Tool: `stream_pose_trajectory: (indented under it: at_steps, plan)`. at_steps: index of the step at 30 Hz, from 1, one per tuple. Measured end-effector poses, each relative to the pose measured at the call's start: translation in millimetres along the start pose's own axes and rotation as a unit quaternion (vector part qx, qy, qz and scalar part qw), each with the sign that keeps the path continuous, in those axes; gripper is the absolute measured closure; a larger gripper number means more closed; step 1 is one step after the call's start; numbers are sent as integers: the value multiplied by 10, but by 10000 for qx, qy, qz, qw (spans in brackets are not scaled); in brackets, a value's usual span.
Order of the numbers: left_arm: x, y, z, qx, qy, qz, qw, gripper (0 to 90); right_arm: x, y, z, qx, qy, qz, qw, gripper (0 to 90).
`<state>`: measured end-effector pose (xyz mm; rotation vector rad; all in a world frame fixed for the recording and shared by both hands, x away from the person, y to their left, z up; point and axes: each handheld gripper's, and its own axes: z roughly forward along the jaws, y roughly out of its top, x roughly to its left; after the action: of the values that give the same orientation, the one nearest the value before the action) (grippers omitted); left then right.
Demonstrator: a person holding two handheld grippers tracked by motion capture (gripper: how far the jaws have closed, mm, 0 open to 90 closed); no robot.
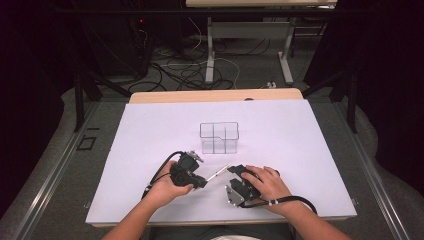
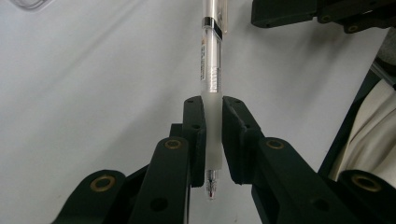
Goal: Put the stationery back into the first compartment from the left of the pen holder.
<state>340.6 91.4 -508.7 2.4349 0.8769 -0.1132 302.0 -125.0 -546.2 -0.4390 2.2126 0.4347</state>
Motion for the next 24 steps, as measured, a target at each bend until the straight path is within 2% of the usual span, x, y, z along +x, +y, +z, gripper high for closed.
stream_pose_trajectory:
  at_steps: [4, 5, 6, 7, 8, 9, 10, 11, 12, 14, 15, 16, 17, 18, 19, 20, 24]
  plan:
    - [-16, 8, 15, -14, -74, -1, 10000, 806, 15, 19, 11, 4, 23, -125, 9999, 546]
    - [-21, 10, 18, -22, -93, -14, 10000, 806, 21, 25, 9, 36, -47, -185, 9998, 548]
    - [-24, 12, 22, -22, -97, -12, 9999, 806, 17, 31, 12, 51, 78, -202, 9998, 553]
    - [-30, 13, 27, -12, -107, -21, 9999, 806, 32, 25, 35, -100, -31, -202, 9997, 562]
    - [-36, 14, 33, -12, -111, -27, 9999, 806, 7, 54, -19, 286, 75, -344, 9990, 567]
    - [-43, 15, 38, 0, -115, -33, 9999, 806, 15, 45, 10, 96, 120, -329, 9993, 569]
    - [-50, 16, 44, -4, -133, -52, 9999, 806, 27, 42, 20, 8, 12, -320, 9995, 569]
    - [-44, 21, 43, 17, -131, 34, 9999, 807, 34, 40, 24, -5, -26, -354, 9994, 570]
    - [-53, 23, 49, -10, -143, 9, 9999, 806, 22, 54, 9, 95, 71, -413, 9991, 571]
    - [-61, 30, 54, 1, -170, 18, 9999, 806, 36, 64, 5, 105, 34, -414, 9991, 574]
    - [-70, 33, 61, -1, -206, -9, 9998, 806, 36, 68, 21, 22, -69, -485, 9988, 577]
    - [-74, 36, 64, 18, -214, -4, 9998, 806, 41, 78, 15, 63, -101, -501, 9987, 580]
    - [-75, 41, 71, 18, -224, 51, 9997, 806, 44, 81, 23, 13, -80, -492, 9988, 584]
    - [-88, 41, 77, 22, -263, 7, 9997, 806, 45, 90, 22, 43, -5, -492, 9988, 590]
    - [-94, 46, 84, 16, -270, 24, 9996, 806, 50, 95, 25, -3, -73, -558, 9984, 598]
    - [-104, 47, 88, 20, -283, -12, 9996, 806, 57, 104, 17, 105, 64, -509, 9986, 608]
    - [-127, 63, 114, -4, -350, 6, 9994, 806, 48, 121, 23, 45, 62, -614, 9981, 636]
